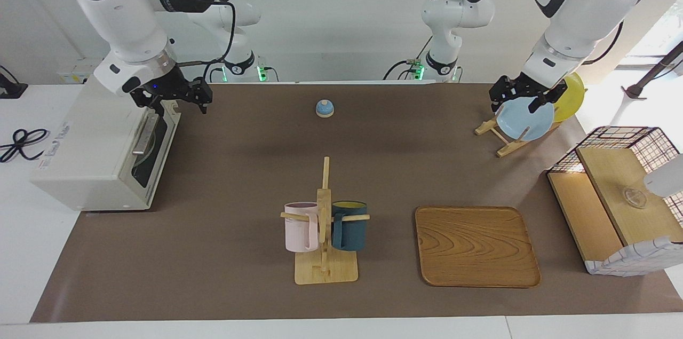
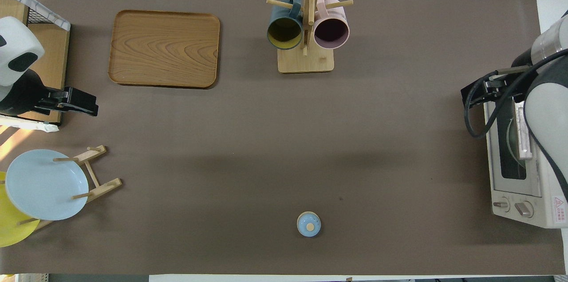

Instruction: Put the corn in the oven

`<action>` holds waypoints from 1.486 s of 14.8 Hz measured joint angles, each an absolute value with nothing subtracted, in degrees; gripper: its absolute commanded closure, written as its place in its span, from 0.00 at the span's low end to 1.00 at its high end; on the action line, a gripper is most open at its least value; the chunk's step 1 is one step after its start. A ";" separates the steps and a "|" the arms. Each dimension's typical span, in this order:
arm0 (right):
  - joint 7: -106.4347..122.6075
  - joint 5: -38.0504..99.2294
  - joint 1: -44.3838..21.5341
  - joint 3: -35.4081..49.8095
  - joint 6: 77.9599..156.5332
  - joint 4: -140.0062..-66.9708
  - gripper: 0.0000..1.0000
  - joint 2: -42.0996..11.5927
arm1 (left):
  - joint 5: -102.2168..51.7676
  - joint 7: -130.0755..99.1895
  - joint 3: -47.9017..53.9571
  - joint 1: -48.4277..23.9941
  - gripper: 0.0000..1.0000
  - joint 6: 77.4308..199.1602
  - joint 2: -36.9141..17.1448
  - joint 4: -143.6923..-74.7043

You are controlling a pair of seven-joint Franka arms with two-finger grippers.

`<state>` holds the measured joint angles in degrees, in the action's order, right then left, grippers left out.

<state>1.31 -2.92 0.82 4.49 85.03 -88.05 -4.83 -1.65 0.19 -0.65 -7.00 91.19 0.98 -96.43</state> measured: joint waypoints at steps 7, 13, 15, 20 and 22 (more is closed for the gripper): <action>1.31 -2.92 0.76 3.89 85.00 -87.49 0.00 -4.92 | -1.65 0.19 -0.65 -7.00 0.00 91.19 0.98 -96.43; 1.31 -2.87 -0.78 1.82 83.89 -87.67 0.00 -3.91 | -1.65 0.19 -0.65 -7.00 0.00 91.19 0.98 -96.43; 1.31 -2.87 -1.15 1.39 83.85 -88.25 0.00 -3.53 | -1.65 0.19 -0.65 -7.00 0.00 91.19 0.98 -96.43; 1.31 -2.87 -1.16 1.02 83.85 -88.51 0.00 -3.39 | -1.65 0.19 -0.65 -7.00 0.00 91.19 0.98 -96.43; 1.31 -2.87 -1.16 1.02 83.85 -88.51 0.00 -3.35 | -1.65 0.19 -0.65 -7.00 0.00 91.19 0.98 -96.43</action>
<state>1.31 -2.87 -1.16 1.02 83.85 -88.51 -3.35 -1.65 0.19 -0.65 -7.00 91.19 0.98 -96.43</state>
